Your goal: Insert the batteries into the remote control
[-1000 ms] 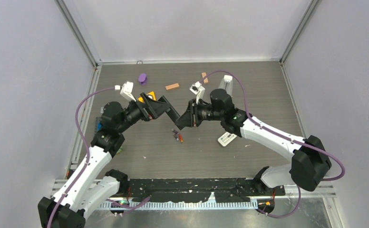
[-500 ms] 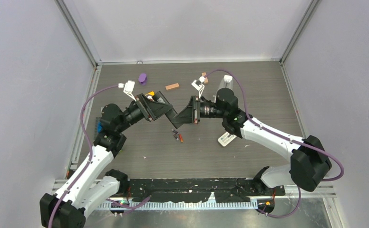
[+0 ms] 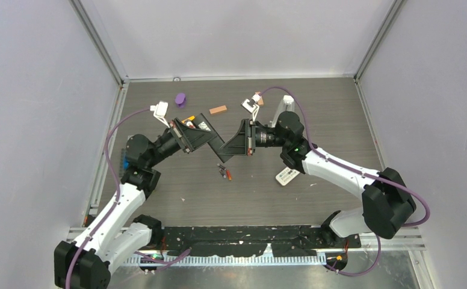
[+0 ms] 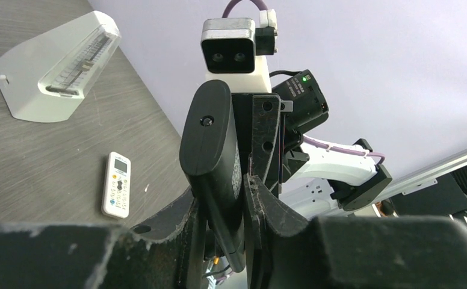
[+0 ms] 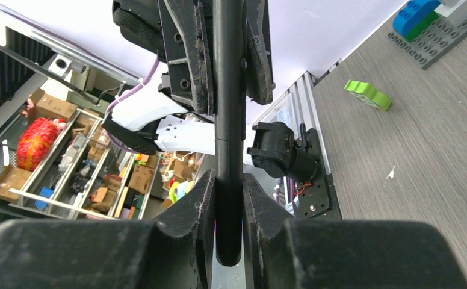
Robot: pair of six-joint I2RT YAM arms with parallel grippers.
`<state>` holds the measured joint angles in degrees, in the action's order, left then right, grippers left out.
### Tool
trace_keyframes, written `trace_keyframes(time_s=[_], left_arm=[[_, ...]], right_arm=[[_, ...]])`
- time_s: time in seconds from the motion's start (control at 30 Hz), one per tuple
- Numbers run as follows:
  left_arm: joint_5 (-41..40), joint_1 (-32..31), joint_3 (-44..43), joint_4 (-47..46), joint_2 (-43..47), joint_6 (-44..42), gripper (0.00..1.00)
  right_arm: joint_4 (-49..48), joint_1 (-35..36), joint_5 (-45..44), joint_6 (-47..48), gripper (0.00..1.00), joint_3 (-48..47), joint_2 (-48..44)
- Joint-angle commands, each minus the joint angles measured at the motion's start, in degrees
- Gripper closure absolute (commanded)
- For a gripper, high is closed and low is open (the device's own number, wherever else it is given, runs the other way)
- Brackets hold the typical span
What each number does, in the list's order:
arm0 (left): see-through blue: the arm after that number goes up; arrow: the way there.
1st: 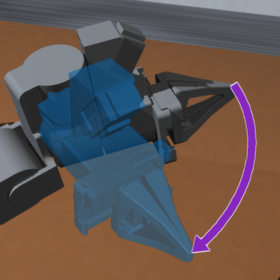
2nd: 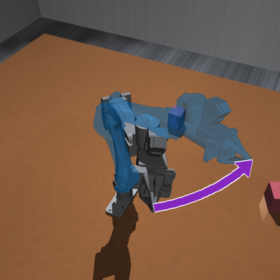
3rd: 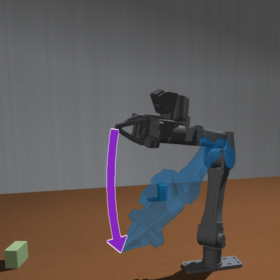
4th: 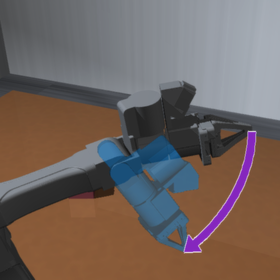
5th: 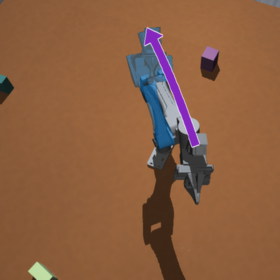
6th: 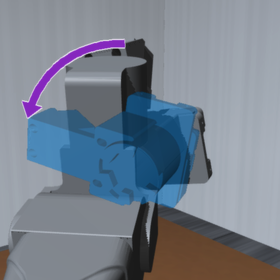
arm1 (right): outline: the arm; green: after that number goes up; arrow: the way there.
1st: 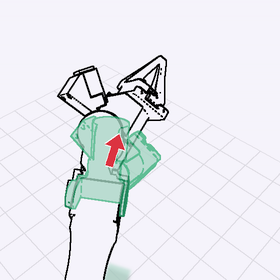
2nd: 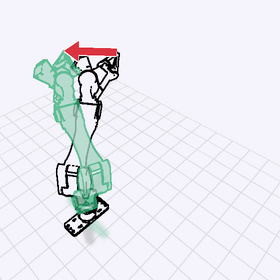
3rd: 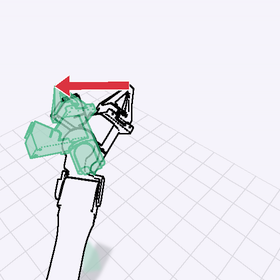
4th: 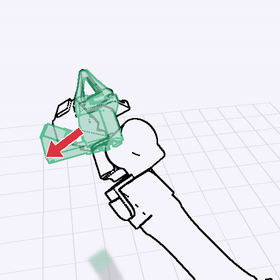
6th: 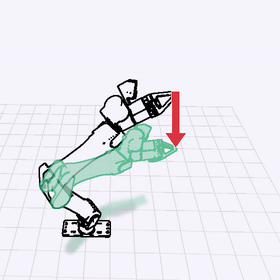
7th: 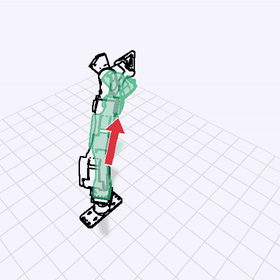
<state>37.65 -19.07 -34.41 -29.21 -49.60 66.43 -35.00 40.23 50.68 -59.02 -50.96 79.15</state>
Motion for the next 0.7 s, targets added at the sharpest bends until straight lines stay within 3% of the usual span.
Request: trace_keyframes(time_s=[0.0,0.07,0.23,0.3,0.47,0.67], left_arm=[[1.9,0.6,0.3,-6.0,-1.1,1.0,0.9],[1.7,0.6,0.6,-6.2,-1.3,1.1,1.0],[-0.7,0.6,0.9,-5.8,-0.5,2.4,1.0],[-2.3,0.6,1.3,-5.7,-0.1,3.6,1.0],[-5.6,0.6,2.2,-6.0,0.3,8.2,1.0],[-7.9,0.6,3.1,-6.1,0.3,15.0,1.0]], right_arm=[[-3.0,-0.2,3.9,-2.7,0.92,-1.1,0.8],[-2.4,-0.2,3.0,-2.7,0.86,-1.3,0.6],[0.3,-0.2,-2.1,-2.0,0.5,-1.6,-0.6],[2.4,0.1,-5.9,-0.6,0.42,-1.9,-1.7],[4.5,0.5,-12.9,-0.8,0.41,-2.9,-2.2],[-0.9,0.7,-16.5,-7.2,0.47,-0.7,-0.3]])
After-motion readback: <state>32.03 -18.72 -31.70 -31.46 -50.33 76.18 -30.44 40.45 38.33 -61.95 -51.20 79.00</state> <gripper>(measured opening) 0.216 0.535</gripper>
